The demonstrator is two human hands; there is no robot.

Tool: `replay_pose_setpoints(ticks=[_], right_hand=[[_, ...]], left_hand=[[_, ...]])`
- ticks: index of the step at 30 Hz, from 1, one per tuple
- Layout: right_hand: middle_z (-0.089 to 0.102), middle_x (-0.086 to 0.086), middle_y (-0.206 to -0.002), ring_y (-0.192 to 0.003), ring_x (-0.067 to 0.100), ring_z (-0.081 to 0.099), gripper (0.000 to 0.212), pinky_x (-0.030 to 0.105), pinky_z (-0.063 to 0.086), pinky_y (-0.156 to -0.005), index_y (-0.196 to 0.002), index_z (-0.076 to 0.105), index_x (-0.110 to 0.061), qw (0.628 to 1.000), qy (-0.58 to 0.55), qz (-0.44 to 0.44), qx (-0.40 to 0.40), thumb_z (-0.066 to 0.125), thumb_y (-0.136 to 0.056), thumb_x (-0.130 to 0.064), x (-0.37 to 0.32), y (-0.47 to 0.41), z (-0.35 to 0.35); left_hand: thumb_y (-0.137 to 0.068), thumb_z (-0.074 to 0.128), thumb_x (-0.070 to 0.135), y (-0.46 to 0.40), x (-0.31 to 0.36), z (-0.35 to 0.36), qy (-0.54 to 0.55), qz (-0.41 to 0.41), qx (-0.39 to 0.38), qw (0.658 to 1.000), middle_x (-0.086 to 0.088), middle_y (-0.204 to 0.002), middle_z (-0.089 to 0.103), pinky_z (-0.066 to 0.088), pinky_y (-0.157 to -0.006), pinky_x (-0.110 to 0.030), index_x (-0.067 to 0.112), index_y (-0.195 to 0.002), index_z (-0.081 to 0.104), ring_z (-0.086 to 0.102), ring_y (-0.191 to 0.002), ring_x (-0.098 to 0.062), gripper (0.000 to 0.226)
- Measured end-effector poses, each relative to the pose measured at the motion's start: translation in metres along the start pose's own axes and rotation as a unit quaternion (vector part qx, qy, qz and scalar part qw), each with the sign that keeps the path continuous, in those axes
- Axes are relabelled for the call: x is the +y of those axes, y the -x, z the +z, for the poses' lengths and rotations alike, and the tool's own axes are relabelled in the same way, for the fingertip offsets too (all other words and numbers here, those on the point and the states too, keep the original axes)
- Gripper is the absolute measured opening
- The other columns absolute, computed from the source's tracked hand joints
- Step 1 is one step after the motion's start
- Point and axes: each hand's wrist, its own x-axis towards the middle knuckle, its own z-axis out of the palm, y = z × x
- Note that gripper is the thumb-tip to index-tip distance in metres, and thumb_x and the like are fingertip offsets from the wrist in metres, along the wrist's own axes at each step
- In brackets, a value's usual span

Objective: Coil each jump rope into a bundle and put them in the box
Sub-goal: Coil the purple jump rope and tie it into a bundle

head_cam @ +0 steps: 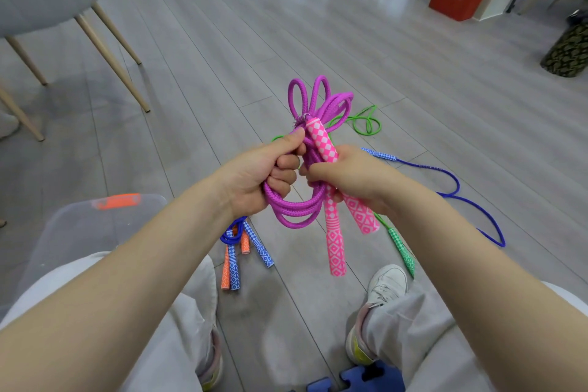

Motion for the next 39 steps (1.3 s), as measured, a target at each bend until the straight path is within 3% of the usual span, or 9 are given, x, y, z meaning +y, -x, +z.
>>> replay_pose_setpoints(ticks=[7,12,17,19,24,27,29,35,39], right_hand=[[0.069,0.009,-0.08,-0.067,0.028,0.065,0.014,0.04,0.057,-0.063,-0.081,0.062,-0.013,0.978,0.206,-0.019,0.024,0.048,-0.08,-0.011,0.009,-0.005,0.011],[0.057,0.002,-0.079,-0.075,0.025,0.056,0.011,0.028,0.038,-0.052,-0.091,0.057,-0.018,0.949,0.306,-0.06,0.053,0.053,-0.081,-0.015,0.015,-0.004,0.024],[0.065,0.01,-0.09,-0.078,0.016,0.06,0.043,0.034,0.048,-0.069,-0.111,0.058,-0.001,0.991,0.06,-0.031,-0.118,0.076,-0.079,-0.022,0.003,0.006,-0.004],[0.069,0.016,-0.097,-0.088,0.016,0.063,0.036,0.032,0.051,-0.082,-0.112,0.059,0.002,0.981,-0.015,-0.053,-0.185,0.073,-0.084,-0.016,-0.003,0.013,-0.012],[0.071,-0.003,-0.083,-0.085,0.016,0.066,0.025,0.025,0.051,-0.08,-0.106,0.057,-0.011,0.93,-0.219,-0.061,-0.288,0.067,-0.083,-0.011,0.001,0.015,-0.007],[0.07,-0.001,-0.092,-0.091,0.021,0.064,0.043,0.036,0.046,-0.093,-0.111,0.066,-0.016,0.895,-0.274,-0.073,-0.345,0.082,-0.072,-0.026,0.008,0.01,-0.005],[0.072,-0.001,-0.097,-0.091,0.015,0.068,0.041,0.03,0.052,-0.087,-0.111,0.069,-0.018,0.877,-0.297,-0.075,-0.37,0.081,-0.072,-0.025,0.01,0.01,-0.004],[0.07,0.002,-0.111,-0.101,0.014,0.066,0.049,0.028,0.052,-0.089,-0.118,0.066,-0.016,0.846,-0.346,-0.093,-0.395,0.082,-0.071,-0.019,0.013,0.012,0.003],[0.066,0.007,-0.121,-0.109,0.016,0.063,0.057,0.027,0.049,-0.094,-0.124,0.062,-0.009,0.829,-0.374,-0.101,-0.402,0.081,-0.071,-0.012,0.017,0.01,0.007]], left_hand=[[-0.087,0.062,0.047,0.0,-0.011,0.002,-0.296,0.052,0.043,0.953,0.004,-0.06,0.049,0.034,-0.043,-0.021,0.018,-0.079,0.063,0.032,-0.045,-0.009,0.03],[-0.086,0.066,0.039,-0.001,-0.014,0.0,-0.306,0.068,0.065,0.947,0.005,-0.056,0.044,0.03,-0.044,-0.023,0.021,-0.065,0.065,0.03,-0.045,-0.01,0.028],[-0.09,0.062,0.026,0.002,-0.002,-0.002,-0.276,0.06,0.036,0.959,0.01,-0.049,0.028,0.019,-0.041,-0.02,0.021,-0.07,0.05,0.021,-0.043,-0.007,0.024],[-0.091,0.06,0.024,0.004,0.005,-0.006,-0.25,0.048,0.004,0.967,0.01,-0.051,0.024,0.015,-0.043,-0.021,0.023,-0.064,0.051,0.018,-0.044,-0.006,0.028],[-0.079,0.065,0.026,0.011,0.019,-0.02,-0.198,0.025,-0.053,0.978,0.011,-0.049,0.025,0.018,-0.042,-0.017,0.023,-0.051,0.057,0.018,-0.044,-0.004,0.029],[-0.078,0.064,0.023,0.012,0.023,-0.028,-0.172,0.016,-0.069,0.983,0.01,-0.049,0.03,0.037,-0.043,-0.017,0.022,-0.052,0.061,0.029,-0.044,-0.004,0.026],[-0.076,0.061,0.023,0.013,0.025,-0.032,-0.157,0.014,-0.076,0.985,0.009,-0.05,0.035,0.046,-0.047,-0.021,0.019,-0.053,0.065,0.036,-0.044,-0.005,0.023],[-0.073,0.063,0.019,0.015,0.034,-0.034,-0.138,0.039,-0.025,0.989,0.005,-0.052,0.042,0.048,-0.045,-0.021,0.016,-0.047,0.062,0.041,-0.042,-0.005,0.026],[-0.092,0.053,0.013,0.013,0.038,-0.037,-0.114,0.054,0.009,0.992,0.004,-0.053,0.043,0.048,-0.045,-0.017,0.012,-0.056,0.061,0.041,-0.042,-0.004,0.037]])
